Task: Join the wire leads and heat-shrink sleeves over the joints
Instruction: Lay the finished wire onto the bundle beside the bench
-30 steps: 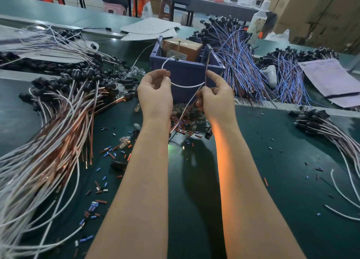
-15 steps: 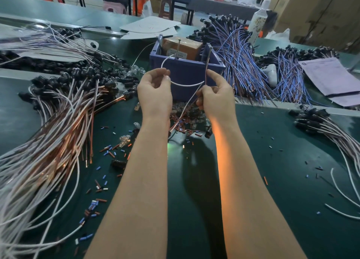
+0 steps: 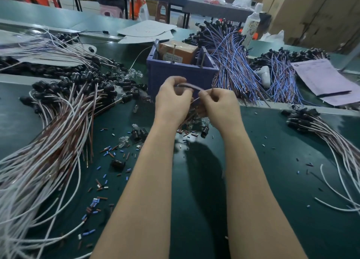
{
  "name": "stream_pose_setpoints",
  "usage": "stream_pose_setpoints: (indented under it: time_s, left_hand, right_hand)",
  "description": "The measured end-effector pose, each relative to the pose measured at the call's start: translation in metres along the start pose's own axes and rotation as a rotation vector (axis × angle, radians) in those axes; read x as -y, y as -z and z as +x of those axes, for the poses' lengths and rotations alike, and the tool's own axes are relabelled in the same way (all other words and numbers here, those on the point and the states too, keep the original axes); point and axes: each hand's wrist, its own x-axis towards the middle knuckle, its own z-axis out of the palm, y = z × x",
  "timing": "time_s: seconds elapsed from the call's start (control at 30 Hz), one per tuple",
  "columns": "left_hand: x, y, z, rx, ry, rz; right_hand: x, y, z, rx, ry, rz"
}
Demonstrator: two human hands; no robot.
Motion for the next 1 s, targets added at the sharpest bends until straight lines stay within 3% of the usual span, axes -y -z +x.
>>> stream_pose_setpoints:
  time_s: [0.07, 0.13, 0.23, 0.37, 0.43, 0.5, 0.53, 0.6, 0.67, 0.73, 0.8, 0.87, 0.93, 1.0]
  left_hand:
    - [-0.006, 0.001, -0.002, 0.034, -0.063, 0.357]
    - [-0.013, 0.000, -0.010, 0.283, 0.016, 0.618]
    - [-0.019, -0.007, -0.028, 0.586, 0.151, 0.555]
    - [-0.025, -0.017, -0.044, 0.602, -0.033, 0.481]
    - [-0.035, -0.021, -0.051, 0.615, -0.131, 0.486]
    - [-0.046, -0.028, -0.057, 0.676, -0.201, 0.562]
    - [-0.053, -0.034, -0.061, 0.725, -0.230, 0.648]
    - [-0.066, -0.047, -0.070, 0.844, -0.287, 0.811]
    - [-0.073, -0.061, -0.078, 0.967, -0.325, 0.869]
    - [-0.074, -0.072, -0.083, 1.096, -0.304, 0.823]
    - [-0.076, -0.081, -0.086, 1.153, -0.262, 0.703]
    - [-0.079, -0.089, -0.086, 1.103, -0.280, 0.548]
    - [-0.082, -0.101, -0.086, 1.027, -0.270, 0.355]
    - [-0.083, -0.120, -0.085, 0.978, -0.273, 0.305]
  right_hand:
    - [0.001, 0.007, -0.005, -0.113, -0.008, 0.116]
    - [0.006, 0.014, -0.009, -0.173, -0.051, 0.398]
    - [0.010, 0.022, -0.016, -0.215, -0.098, 0.682]
    - [0.005, 0.041, -0.025, -0.333, -0.122, 0.871]
    - [-0.002, 0.056, -0.031, -0.355, -0.215, 0.700]
    - [-0.010, 0.067, -0.039, -0.150, -0.323, 0.422]
    - [-0.014, 0.072, -0.043, -0.001, -0.355, 0.408]
    - [-0.016, 0.083, -0.054, 0.204, -0.366, 0.610]
    - [-0.018, 0.100, -0.061, 0.220, -0.301, 0.819]
    - [-0.025, 0.122, -0.067, 0.111, -0.247, 0.866]
    - [-0.036, 0.145, -0.070, -0.106, -0.270, 0.771]
    - [-0.050, 0.172, -0.074, -0.225, -0.335, 0.833]
    - [-0.061, 0.200, -0.083, -0.234, -0.413, 1.045]
    - [-0.072, 0.221, -0.096, -0.259, -0.411, 1.229]
